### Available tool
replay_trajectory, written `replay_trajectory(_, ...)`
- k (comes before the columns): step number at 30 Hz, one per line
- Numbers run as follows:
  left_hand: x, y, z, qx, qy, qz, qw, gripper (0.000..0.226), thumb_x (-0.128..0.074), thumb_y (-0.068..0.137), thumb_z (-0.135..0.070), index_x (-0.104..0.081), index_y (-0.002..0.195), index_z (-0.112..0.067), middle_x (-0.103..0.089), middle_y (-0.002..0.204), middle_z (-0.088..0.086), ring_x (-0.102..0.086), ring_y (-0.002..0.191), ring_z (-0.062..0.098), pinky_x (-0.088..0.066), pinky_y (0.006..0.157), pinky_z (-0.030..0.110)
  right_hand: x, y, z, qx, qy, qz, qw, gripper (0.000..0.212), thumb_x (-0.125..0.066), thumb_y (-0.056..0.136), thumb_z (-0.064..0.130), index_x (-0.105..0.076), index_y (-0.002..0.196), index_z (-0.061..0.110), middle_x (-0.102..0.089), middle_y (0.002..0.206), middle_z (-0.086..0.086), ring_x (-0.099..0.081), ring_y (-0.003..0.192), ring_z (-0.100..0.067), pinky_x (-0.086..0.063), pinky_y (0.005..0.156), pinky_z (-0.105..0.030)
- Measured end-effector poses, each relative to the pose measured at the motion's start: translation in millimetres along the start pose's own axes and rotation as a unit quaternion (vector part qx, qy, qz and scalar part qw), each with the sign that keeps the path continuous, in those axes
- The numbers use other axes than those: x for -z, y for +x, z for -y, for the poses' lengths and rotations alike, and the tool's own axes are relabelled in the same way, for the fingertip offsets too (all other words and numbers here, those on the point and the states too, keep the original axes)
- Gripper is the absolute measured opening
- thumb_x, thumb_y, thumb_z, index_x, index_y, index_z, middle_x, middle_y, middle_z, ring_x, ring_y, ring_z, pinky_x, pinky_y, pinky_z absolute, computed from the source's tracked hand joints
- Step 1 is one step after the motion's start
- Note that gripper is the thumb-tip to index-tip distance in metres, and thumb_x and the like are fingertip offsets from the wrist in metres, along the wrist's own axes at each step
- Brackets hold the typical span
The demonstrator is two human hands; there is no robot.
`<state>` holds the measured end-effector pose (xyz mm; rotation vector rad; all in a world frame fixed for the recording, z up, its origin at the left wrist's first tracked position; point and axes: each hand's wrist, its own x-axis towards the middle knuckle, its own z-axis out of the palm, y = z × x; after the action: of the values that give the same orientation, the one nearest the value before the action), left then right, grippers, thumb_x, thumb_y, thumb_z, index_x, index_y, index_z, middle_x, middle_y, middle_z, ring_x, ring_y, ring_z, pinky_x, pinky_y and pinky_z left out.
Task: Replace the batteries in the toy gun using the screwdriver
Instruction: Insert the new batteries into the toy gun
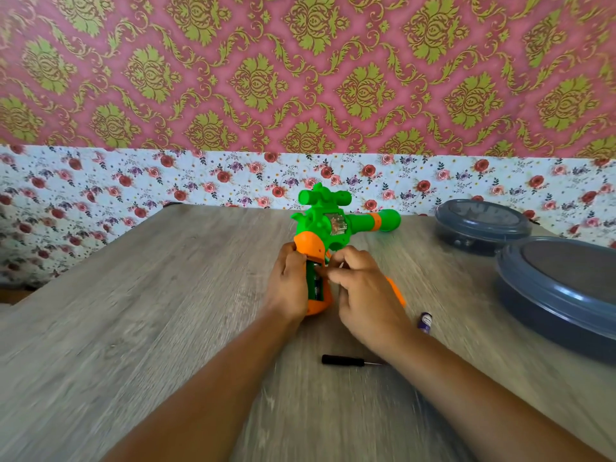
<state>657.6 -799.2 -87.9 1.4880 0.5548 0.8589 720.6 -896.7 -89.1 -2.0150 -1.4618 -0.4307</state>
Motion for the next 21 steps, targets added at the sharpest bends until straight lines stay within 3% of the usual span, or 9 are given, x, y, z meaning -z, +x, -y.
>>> replay_trajectory(2, -1, -1, 0, 0.0, -0.001, 0.01, 1.0, 0.021, -0.033, 0.094, -0.018, -0.053, 0.087, -0.018, -0.057, 0.08, 0.009, -0.056, 0.076, 0.024, -0.047, 0.067, 0.037, 10, 3, -3, -0.004, 0.019, -0.007, 1.0, 0.042, -0.041, 0.07, -0.005, -0.071, 0.097, 0.007, -0.058, 0.098, -0.011, -0.056, 0.094, -0.028, -0.041, 0.079, -0.022)
replay_trajectory(4, -2, -3, -1, 0.008, -0.012, 0.018, 1.0, 0.022, -0.033, 0.095, -0.019, -0.052, 0.085, -0.022, -0.059, 0.082, 0.014, -0.057, 0.075, 0.027, -0.05, 0.068, 0.039, 27, 5, -6, -0.032, 0.055, -0.036, 0.997, 0.045, -0.042, 0.074, -0.012, -0.069, 0.104, 0.008, -0.058, 0.096, -0.007, -0.055, 0.09, -0.019, -0.037, 0.075, -0.013)
replay_trajectory(7, -2, -4, -4, 0.025, -0.026, 0.017, 0.999, 0.027, -0.03, 0.099, -0.016, -0.051, 0.084, -0.024, -0.06, 0.081, 0.013, -0.057, 0.068, 0.024, -0.05, 0.063, 0.034, 63, 6, -16, -0.128, 0.095, -0.066, 0.985, 0.029, -0.049, 0.084, -0.005, -0.069, 0.098, 0.011, -0.061, 0.09, 0.004, -0.053, 0.076, -0.002, -0.036, 0.065, -0.002)
replay_trajectory(8, -3, -5, -5, 0.027, -0.026, 0.017, 0.999, 0.028, -0.03, 0.099, -0.017, -0.051, 0.084, -0.026, -0.06, 0.082, 0.013, -0.057, 0.069, 0.025, -0.051, 0.064, 0.036, 75, 5, -23, -0.153, 0.071, -0.04, 0.985, 0.022, -0.052, 0.086, 0.001, -0.07, 0.093, 0.013, -0.063, 0.089, 0.005, -0.054, 0.073, -0.001, -0.038, 0.063, -0.004)
replay_trajectory(10, -3, -5, -6, 0.03, -0.008, 0.013, 0.999, 0.027, -0.03, 0.1, -0.019, -0.051, 0.083, -0.028, -0.061, 0.089, 0.016, -0.059, 0.077, 0.027, -0.053, 0.073, 0.043, 96, 3, -35, -0.184, -0.071, 0.096, 0.976, 0.009, -0.058, 0.085, 0.017, -0.065, 0.08, 0.017, -0.066, 0.085, 0.0, -0.057, 0.072, -0.011, -0.045, 0.062, -0.021)
replay_trajectory(12, -3, -5, -5, 0.032, 0.005, 0.008, 0.999, 0.027, -0.03, 0.1, -0.021, -0.049, 0.082, -0.029, -0.061, 0.095, 0.02, -0.06, 0.083, 0.029, -0.053, 0.08, 0.047, 111, -1, -37, -0.226, -0.174, 0.258, 0.923, 0.026, -0.065, 0.08, 0.034, -0.05, 0.069, 0.017, -0.058, 0.076, -0.004, -0.056, 0.071, -0.018, -0.043, 0.06, -0.028)
replay_trajectory(14, -4, -6, -7, 0.034, 0.01, 0.005, 0.999, 0.028, -0.03, 0.1, -0.021, -0.048, 0.081, -0.03, -0.061, 0.098, 0.022, -0.06, 0.084, 0.03, -0.053, 0.08, 0.045, 119, -4, -34, -0.263, -0.2, 0.358, 0.873, 0.044, -0.072, 0.073, 0.045, -0.039, 0.064, 0.019, -0.045, 0.068, 0.0, -0.047, 0.064, -0.016, -0.034, 0.052, -0.026)
replay_trajectory(16, -5, -7, -9, 0.037, 0.015, 0.006, 0.999, 0.028, -0.03, 0.1, -0.022, -0.048, 0.08, -0.031, -0.061, 0.1, 0.022, -0.06, 0.085, 0.03, -0.052, 0.081, 0.044, 118, -6, -31, -0.266, -0.197, 0.393, 0.858, 0.047, -0.077, 0.067, 0.047, -0.038, 0.064, 0.02, -0.043, 0.069, 0.003, -0.046, 0.065, -0.015, -0.032, 0.051, -0.023)
replay_trajectory(21, -2, -9, -11, 0.05, 0.005, 0.007, 0.999, 0.027, -0.031, 0.099, -0.021, -0.05, 0.081, -0.029, -0.06, 0.1, 0.023, -0.058, 0.08, 0.027, -0.052, 0.072, 0.038, 107, -6, -28, -0.26, -0.161, 0.398, 0.865, 0.046, -0.079, 0.067, 0.043, -0.036, 0.069, 0.025, -0.045, 0.078, 0.006, -0.05, 0.083, -0.017, -0.036, 0.055, -0.023)
